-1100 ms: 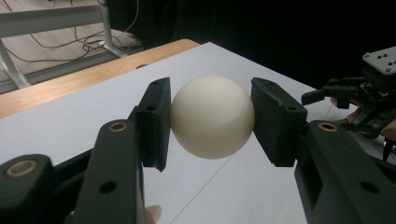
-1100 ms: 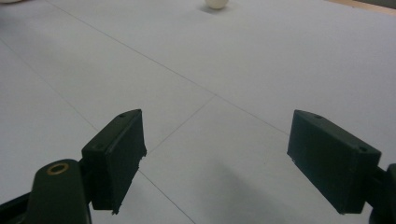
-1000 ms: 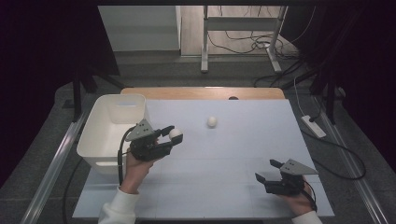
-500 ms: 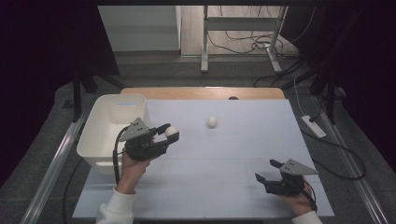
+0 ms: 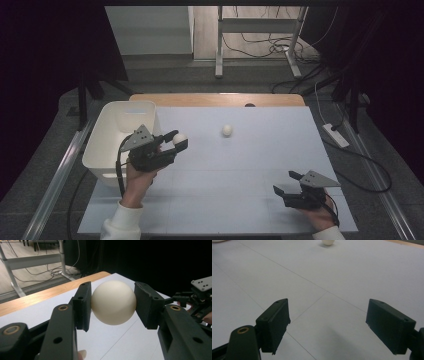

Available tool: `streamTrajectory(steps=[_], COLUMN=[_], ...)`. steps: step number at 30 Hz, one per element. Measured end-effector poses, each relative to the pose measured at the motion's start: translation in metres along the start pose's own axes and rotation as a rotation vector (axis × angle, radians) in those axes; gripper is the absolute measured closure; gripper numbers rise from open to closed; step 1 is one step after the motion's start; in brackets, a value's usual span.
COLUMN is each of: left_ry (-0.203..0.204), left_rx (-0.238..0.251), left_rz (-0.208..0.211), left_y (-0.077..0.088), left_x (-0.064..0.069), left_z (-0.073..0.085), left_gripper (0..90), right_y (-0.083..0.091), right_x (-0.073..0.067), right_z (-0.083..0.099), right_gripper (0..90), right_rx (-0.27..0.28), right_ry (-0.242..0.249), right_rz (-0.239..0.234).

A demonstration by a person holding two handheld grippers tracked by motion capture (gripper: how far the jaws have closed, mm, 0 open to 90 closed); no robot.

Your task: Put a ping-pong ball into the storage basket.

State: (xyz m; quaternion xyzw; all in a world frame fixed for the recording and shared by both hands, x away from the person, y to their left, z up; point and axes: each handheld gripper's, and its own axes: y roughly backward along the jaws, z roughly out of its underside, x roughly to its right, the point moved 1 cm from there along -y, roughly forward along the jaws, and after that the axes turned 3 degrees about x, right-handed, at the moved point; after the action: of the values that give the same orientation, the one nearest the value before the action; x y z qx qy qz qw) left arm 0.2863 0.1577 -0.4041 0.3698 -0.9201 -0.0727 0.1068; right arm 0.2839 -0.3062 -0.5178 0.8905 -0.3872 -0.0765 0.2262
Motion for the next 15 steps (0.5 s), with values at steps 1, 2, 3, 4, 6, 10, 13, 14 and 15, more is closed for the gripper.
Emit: streamTrajectory(steps=[1, 2, 3, 4, 6, 10, 13, 14, 15], left_ry=[-0.006, -0.009, -0.009, -0.006, 0.003, 0.012, 0.021, 0.023, 0.027], left_rx=[-0.001, -0.002, -0.002, -0.001, 0.007, 0.013, 0.015, 0.013, 0.011], left_rz=[-0.007, -0.014, -0.017, -0.024, -0.033, -0.044, -0.051, -0.053, -0.056], left_y=[0.0, 0.0, 0.001, 0.002, 0.004, 0.006, 0.007, 0.007, 0.008], left_x=[0.0, 0.0, -0.001, -0.003, -0.005, -0.01, -0.013, -0.015, -0.016], left_z=[-0.001, -0.002, -0.002, -0.002, -0.003, -0.006, -0.007, -0.006, -0.006], left_gripper=[50.3, 50.3, 50.3, 50.3, 50.3, 50.3, 50.3, 50.3, 50.3], right_y=[0.0, 0.0, 0.0, 0.0, 0.0, 0.0, -0.001, -0.001, -0.001], right_x=[0.0, 0.0, 0.001, 0.001, 0.001, 0.001, 0.001, 0.001, 0.001], right_z=[0.0, 0.0, 0.0, 0.0, 0.0, -0.001, -0.001, -0.001, -0.001], right_gripper=[18.8, 18.8, 18.7, 18.8, 18.8, 18.8, 18.8, 18.8, 18.8], right_rx=[0.001, 0.0, 0.002, 0.003, 0.002, 0.005, 0.008, 0.007, 0.006], right_ry=[-0.002, -0.001, -0.004, -0.003, -0.003, -0.003, 0.0, 0.002, 0.004], right_rz=[0.001, 0.003, 0.002, 0.002, 0.003, 0.0, -0.001, 0.0, 0.0])
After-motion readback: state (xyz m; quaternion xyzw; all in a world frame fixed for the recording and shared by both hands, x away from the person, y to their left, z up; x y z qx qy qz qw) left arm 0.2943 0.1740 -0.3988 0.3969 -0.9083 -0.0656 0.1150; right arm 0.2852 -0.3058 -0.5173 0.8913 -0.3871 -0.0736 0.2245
